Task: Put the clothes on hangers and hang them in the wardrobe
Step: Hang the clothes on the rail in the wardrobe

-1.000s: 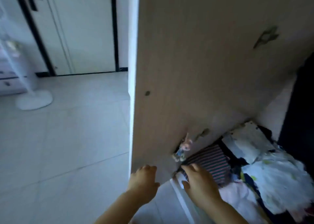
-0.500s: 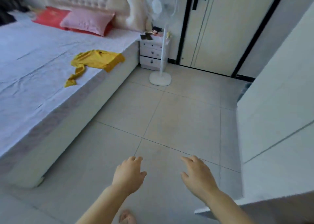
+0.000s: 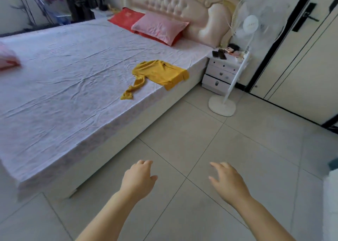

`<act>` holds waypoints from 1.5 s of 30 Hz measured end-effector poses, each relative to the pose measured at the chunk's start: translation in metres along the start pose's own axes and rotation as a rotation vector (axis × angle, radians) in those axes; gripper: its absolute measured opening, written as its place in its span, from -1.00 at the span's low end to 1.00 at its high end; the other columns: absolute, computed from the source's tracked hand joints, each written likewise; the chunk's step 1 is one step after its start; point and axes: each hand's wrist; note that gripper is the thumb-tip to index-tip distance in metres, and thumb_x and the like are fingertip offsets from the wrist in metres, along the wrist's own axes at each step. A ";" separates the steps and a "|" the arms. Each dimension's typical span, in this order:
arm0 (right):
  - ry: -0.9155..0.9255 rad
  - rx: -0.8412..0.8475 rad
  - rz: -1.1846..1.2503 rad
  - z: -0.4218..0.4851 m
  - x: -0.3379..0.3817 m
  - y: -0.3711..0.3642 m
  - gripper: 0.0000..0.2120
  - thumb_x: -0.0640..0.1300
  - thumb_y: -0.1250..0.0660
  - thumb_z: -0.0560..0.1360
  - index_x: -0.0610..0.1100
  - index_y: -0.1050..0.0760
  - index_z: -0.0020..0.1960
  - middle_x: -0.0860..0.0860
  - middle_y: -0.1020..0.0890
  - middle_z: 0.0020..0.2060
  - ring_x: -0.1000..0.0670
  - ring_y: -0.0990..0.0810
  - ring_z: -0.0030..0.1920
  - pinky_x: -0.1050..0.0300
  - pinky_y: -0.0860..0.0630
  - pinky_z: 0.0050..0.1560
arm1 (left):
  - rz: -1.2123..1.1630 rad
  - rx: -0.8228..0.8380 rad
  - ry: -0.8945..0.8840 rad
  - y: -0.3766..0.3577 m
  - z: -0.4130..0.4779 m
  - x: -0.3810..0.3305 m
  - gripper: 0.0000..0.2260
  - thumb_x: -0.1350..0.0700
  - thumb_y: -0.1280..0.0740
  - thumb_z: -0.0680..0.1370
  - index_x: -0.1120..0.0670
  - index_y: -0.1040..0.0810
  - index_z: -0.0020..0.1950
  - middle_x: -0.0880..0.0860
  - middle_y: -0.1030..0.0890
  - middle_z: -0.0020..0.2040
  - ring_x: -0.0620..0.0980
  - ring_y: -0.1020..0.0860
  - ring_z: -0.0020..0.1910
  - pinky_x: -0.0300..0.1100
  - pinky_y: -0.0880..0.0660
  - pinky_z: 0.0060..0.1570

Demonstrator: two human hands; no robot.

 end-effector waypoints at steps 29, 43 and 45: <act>0.292 0.134 -0.078 0.676 0.138 0.129 -0.55 0.01 -0.20 0.55 0.01 -0.24 0.42 0.01 -0.39 0.29 -0.01 -0.36 0.30 0.12 -0.32 0.26 | -0.160 -0.111 0.254 0.224 0.584 0.035 -0.55 -0.07 -0.23 0.54 -0.02 -0.27 0.40 0.00 -0.38 0.35 0.02 -0.41 0.25 -0.14 -0.41 0.10; 0.443 0.314 -0.208 0.948 0.255 0.150 -0.53 0.00 -0.20 0.55 -0.02 -0.24 0.43 -0.01 -0.36 0.34 -0.03 -0.33 0.35 0.08 -0.31 0.32 | -0.280 -0.093 0.415 0.308 0.795 0.114 -0.57 -0.09 -0.26 0.53 -0.06 -0.29 0.37 -0.03 -0.38 0.34 0.01 -0.41 0.25 -0.15 -0.40 0.07; 0.505 0.359 -0.235 0.997 0.272 0.145 -0.54 -0.01 -0.20 0.55 -0.02 -0.25 0.43 0.00 -0.37 0.34 -0.03 -0.35 0.34 0.07 -0.32 0.31 | -0.291 -0.100 0.474 0.311 0.827 0.123 -0.54 -0.09 -0.25 0.54 -0.04 -0.26 0.40 -0.03 -0.35 0.38 0.00 -0.38 0.30 -0.14 -0.39 0.14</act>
Point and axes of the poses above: each hand's wrist, its own z-axis towards the middle knuckle, its own y-axis out of the back of the hand, x = y × z
